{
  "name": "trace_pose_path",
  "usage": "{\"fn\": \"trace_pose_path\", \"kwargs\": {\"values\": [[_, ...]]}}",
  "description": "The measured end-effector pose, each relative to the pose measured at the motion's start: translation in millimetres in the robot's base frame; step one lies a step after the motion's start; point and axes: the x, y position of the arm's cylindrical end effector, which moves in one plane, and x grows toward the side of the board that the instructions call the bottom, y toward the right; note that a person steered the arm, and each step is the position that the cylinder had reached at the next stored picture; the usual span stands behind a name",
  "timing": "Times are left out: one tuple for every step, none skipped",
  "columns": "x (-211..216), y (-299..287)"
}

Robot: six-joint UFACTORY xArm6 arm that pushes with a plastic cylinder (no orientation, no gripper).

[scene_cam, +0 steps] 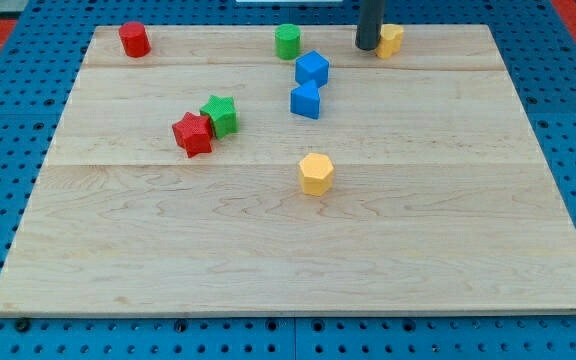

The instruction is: Push the blue triangle above the green star

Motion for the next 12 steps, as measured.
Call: {"fn": "trace_pose_path", "kwargs": {"values": [[0.0, -0.6], [0.0, -2.0], [0.0, -7.6], [0.4, -13.0], [14.0, -12.1], [37.6, -10.1], [37.6, -7.9], [37.6, -7.9], [37.6, -7.9], [37.6, -8.7], [38.7, -15.5], [56.8, -15.9]]}}
